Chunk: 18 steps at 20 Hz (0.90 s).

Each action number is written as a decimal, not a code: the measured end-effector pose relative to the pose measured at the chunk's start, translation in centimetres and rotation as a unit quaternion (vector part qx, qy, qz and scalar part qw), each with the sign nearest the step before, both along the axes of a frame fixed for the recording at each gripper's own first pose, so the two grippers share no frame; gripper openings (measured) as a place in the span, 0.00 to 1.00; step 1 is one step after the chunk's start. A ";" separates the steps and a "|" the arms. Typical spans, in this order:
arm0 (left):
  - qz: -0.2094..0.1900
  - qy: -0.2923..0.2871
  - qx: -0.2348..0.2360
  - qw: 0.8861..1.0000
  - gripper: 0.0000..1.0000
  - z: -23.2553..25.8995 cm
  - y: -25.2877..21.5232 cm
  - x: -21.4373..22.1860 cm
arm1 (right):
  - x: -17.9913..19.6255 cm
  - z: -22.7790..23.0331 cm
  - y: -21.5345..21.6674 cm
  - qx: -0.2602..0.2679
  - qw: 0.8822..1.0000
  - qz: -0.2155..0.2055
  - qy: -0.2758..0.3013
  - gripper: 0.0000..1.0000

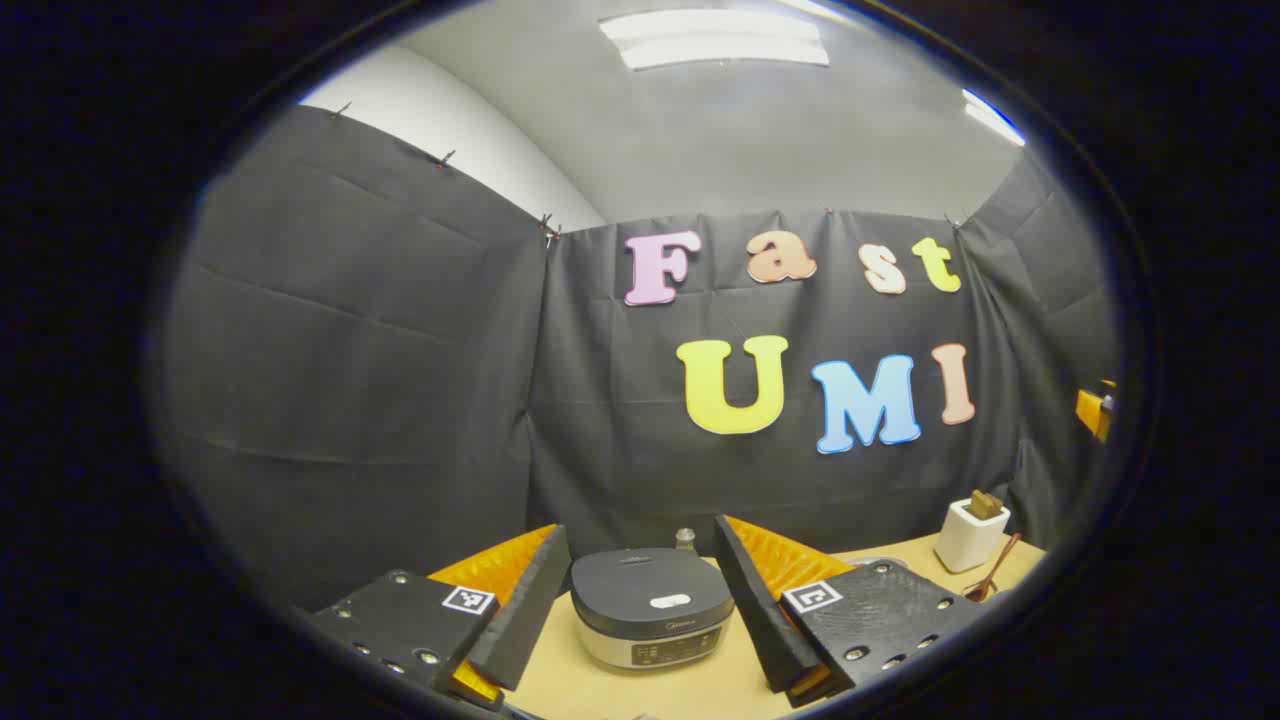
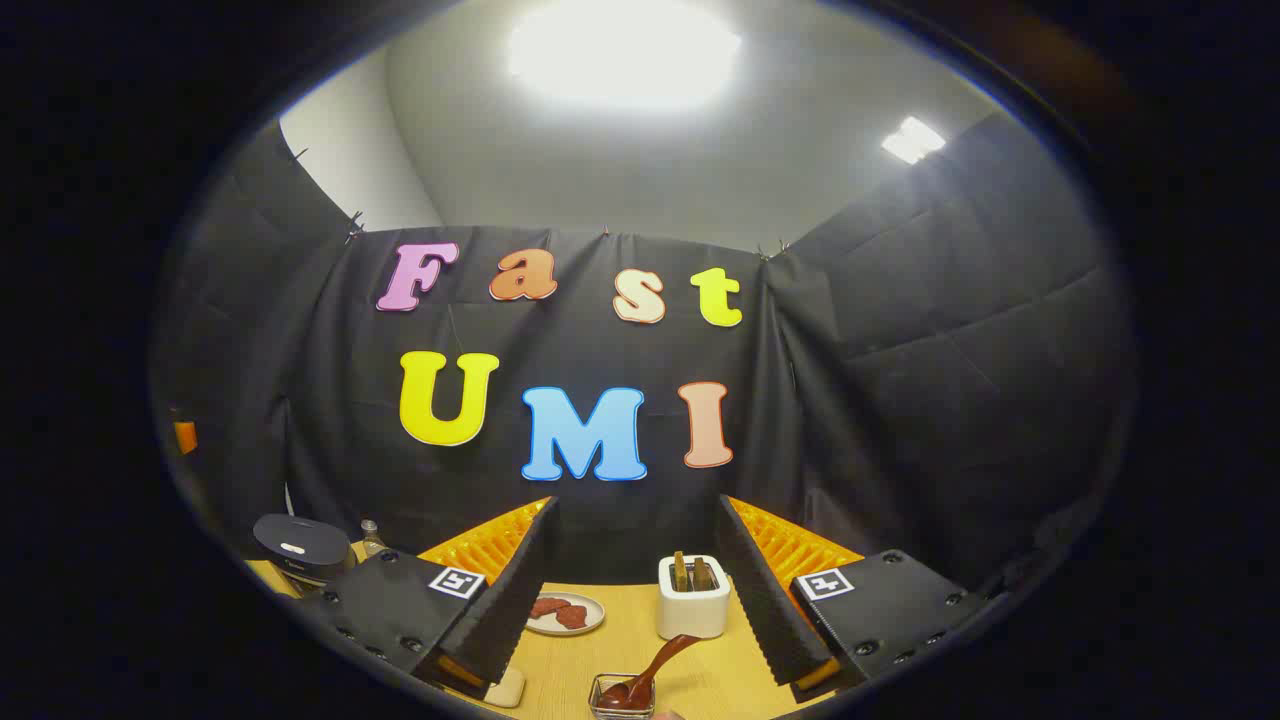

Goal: Close the left gripper, press the button to open the rice cooker; take a wooden spoon from the chopstick holder with the right hand, scoop a spoonful of rice and pour it into the rice cooker, then put the wooden spoon back into the chopstick holder.

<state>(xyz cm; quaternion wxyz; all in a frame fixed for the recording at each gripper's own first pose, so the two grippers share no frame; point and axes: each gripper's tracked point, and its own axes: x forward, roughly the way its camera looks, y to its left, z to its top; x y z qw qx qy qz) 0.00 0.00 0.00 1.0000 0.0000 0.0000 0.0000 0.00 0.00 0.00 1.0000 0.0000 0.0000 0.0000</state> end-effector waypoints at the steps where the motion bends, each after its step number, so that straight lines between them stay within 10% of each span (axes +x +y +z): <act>1: -0.001 0.001 0.002 1.000 0.89 0.0 -0.1 -0.1 | 0.0 -0.1 0.0 0.002 1.000 0.000 0.002 0.96; 18: 0.003 0.003 0.011 1.000 0.88 0.0 -0.6 1.0 | 0.3 -2.0 -1.9 0.002 0.999 -0.020 0.025 0.97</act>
